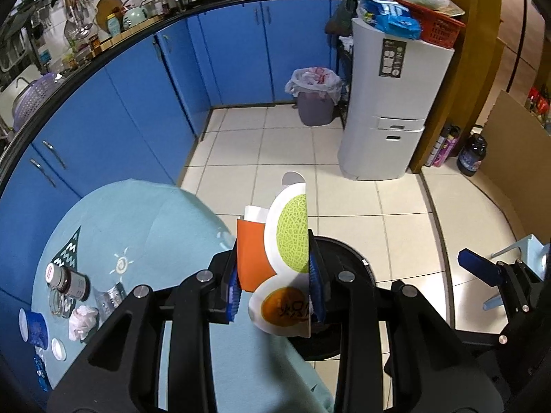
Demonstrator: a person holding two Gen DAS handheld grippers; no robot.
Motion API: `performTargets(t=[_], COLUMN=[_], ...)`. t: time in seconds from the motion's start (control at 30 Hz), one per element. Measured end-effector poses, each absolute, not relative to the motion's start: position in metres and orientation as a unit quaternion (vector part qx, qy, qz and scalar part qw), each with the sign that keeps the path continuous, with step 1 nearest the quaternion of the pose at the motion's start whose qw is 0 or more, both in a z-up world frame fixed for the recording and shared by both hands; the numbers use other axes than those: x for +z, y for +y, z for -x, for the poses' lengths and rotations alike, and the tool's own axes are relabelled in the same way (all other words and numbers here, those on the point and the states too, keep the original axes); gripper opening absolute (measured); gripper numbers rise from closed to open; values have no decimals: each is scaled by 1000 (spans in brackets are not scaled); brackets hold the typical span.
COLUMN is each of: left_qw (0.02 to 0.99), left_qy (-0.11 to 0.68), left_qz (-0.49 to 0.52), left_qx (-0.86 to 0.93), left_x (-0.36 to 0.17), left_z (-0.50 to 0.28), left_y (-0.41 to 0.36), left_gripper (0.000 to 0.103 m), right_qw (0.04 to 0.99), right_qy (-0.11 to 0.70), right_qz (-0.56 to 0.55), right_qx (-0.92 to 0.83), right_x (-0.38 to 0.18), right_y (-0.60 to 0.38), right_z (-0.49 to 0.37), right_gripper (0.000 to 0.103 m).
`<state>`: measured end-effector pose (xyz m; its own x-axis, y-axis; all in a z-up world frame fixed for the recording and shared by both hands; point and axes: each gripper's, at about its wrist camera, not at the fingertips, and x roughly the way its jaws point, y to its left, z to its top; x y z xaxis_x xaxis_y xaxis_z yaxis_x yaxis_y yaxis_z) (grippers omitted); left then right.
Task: Collect trash
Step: 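Carry leaflet and cup over the black bin and open both tools, then move both open tools back over the table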
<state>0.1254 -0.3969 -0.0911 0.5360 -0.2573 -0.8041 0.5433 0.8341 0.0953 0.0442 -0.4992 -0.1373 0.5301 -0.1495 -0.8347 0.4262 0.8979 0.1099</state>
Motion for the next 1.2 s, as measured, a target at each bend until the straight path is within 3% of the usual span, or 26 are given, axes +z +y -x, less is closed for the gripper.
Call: performTargets(t=[0.17,0.2,0.23,0.3,0.8,1.2], left_qw=[862,861,861,868,877,897], left_qy=[410,411,412,401,400,402], left_qz=[-170,-168,-163,-152,-142,-107], left_qx=[-246,-248,-251,-250,-225,-153], left_x=[-85,-84,-82,-78,-69,-59], left_z=[-121,-122,-122,-121,-130,-135], left_y=[-405,-405,-405,-403,-376,-281], left_gripper=[38,54,80,92,92,91], right_qw=[857,857,857,857,867,890], right_qy=[456,456,455,454,450,437], right_qz=[-162,-163,-164,-165,-154,-105], right_qx=[-179,-178,-178,-177,-153,-80], right_x=[-137,-137,-137,-136,-125,-108], right_y=[-509,-510,-510,-509,-485,-409], right_z=[-40,-39,-38,-37,-47,-70], right_gripper=[80,80,80,80,80,80])
